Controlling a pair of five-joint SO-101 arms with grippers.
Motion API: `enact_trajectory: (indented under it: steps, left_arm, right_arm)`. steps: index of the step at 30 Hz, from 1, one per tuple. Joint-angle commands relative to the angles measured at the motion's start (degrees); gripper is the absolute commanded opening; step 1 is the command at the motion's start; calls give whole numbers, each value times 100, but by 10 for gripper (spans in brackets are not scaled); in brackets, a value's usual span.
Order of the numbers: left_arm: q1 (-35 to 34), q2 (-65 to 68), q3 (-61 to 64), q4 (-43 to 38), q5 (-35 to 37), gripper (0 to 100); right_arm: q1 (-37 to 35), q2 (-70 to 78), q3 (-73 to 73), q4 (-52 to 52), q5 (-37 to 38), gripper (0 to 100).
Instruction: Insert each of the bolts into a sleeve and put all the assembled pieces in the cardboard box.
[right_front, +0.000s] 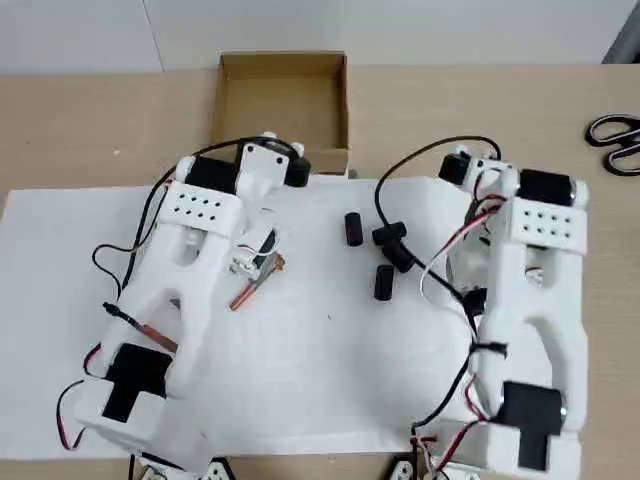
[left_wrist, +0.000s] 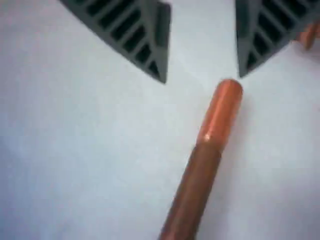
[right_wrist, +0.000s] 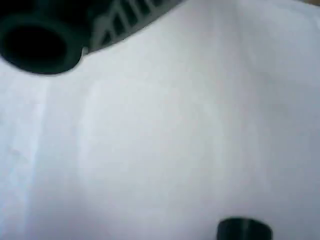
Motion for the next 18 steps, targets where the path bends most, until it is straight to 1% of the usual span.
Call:
enact_trajectory:
  steps: [1, 7, 9, 14, 18]
  left_arm:
    - [44, -26, -22, -255, -62, 114]
    - [53, -18, 4, -651, -70, 127]
    - [53, 9, 13, -721, -229, 127]
    - [44, 536, -22, -774, -422, 122]
    - [44, 712, -75, -941, -457, 122]
  right_arm:
    - [57, -532, 141, 92, 53, 3]
    - [40, -919, 387, 92, 53, 3]
    - [40, -980, 413, 92, 53, 3]
    - [40, -998, 431, 92, 53, 3]
    - [40, -998, 431, 92, 53, 3]
